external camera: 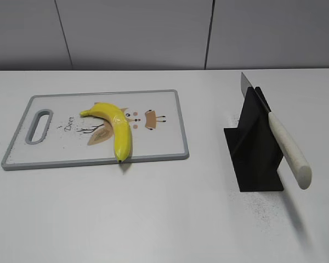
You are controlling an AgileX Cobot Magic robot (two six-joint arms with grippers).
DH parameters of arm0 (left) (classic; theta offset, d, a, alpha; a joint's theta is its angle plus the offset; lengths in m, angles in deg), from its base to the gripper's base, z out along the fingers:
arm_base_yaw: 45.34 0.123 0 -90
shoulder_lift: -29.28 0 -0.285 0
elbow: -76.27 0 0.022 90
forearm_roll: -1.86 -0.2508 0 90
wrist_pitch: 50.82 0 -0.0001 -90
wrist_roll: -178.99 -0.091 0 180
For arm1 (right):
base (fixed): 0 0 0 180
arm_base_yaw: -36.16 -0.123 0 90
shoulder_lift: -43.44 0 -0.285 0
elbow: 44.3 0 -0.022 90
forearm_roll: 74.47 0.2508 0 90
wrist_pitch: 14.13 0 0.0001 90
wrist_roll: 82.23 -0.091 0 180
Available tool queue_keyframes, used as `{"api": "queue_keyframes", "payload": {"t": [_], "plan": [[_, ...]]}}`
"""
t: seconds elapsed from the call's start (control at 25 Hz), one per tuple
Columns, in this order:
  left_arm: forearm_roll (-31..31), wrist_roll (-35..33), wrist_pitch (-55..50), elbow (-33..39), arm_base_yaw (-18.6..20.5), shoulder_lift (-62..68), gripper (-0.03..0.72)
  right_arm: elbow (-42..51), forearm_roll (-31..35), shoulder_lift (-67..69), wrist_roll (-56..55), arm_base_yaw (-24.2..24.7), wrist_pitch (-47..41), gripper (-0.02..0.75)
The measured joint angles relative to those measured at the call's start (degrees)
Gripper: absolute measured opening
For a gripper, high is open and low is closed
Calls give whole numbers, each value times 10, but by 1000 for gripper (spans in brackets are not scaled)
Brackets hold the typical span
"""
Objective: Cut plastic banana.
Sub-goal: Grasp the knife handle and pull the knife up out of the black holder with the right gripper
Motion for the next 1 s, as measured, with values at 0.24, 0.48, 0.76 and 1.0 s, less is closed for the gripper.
{"api": "queue_keyframes", "payload": {"t": [0.24,0.48,0.76,1.0], "plan": [[0,0,0,0,0,0,550,-45,10,109,-38,-6,0,543],[0,0,0,0,0,0,549,-56,27,203,-41,-7,1,543],[0,0,0,0,0,0,545,-56,26,299,-47,-7,12,543],[0,0,0,0,0,0,544,-56,9,353,-79,-7,15,525]]}}
